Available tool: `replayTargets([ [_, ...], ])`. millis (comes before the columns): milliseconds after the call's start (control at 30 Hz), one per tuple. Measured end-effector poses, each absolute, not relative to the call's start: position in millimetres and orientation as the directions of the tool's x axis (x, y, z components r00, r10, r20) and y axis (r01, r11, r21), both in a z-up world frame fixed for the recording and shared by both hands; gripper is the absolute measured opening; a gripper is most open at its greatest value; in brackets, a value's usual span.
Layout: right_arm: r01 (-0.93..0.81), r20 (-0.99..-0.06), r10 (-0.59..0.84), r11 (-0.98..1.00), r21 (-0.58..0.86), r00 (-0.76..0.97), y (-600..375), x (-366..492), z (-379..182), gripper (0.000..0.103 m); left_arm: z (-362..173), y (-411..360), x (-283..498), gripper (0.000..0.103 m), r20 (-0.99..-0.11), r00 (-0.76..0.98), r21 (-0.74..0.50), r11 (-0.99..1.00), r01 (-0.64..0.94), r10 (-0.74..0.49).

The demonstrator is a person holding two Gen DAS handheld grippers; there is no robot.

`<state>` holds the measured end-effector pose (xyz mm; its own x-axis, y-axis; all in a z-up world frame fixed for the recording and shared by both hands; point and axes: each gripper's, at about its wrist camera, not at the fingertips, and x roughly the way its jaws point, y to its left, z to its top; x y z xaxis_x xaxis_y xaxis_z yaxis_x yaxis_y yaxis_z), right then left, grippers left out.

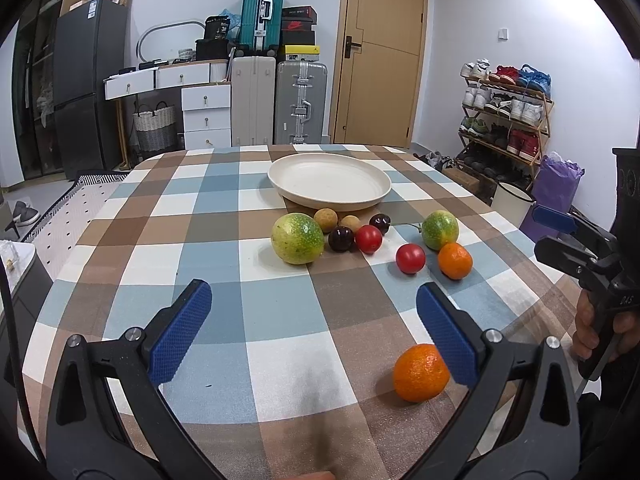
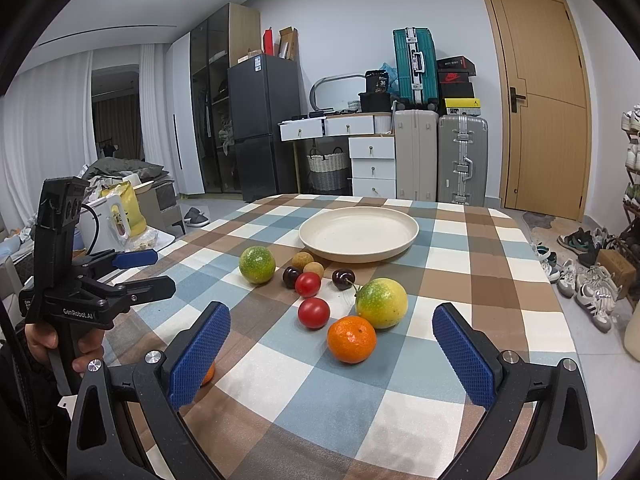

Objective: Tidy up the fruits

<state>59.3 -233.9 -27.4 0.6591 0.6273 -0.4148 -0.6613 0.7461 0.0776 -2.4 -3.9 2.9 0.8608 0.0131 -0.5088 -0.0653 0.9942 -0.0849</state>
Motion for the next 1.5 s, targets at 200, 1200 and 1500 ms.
replayTargets([
  [200, -0.661, -0.415, 0.627, 0.747, 0.079, 0.659, -233.5, 59.9, -27.3, 0.103, 2.7, -4.0, -2.2, 0.102, -0.508, 0.861, -0.084, 0.995, -0.062, 0.011],
  [1200, -0.661, -0.417, 0.626, 0.747, 0.078, 0.659, -232.4, 61.5, -26.7, 0.103, 0.9, -4.5, -0.1, 0.102, -0.51, 0.86, -0.077, 0.995, -0.059, 0.011],
  [1500, -0.66, -0.419, 0.625, 0.747, 0.076, 0.659, -231.7, 61.0, -26.3, 0.103, -0.2, -4.4, -0.1, 0.102, -0.512, 0.859, -0.074, 0.995, -0.063, 0.016],
])
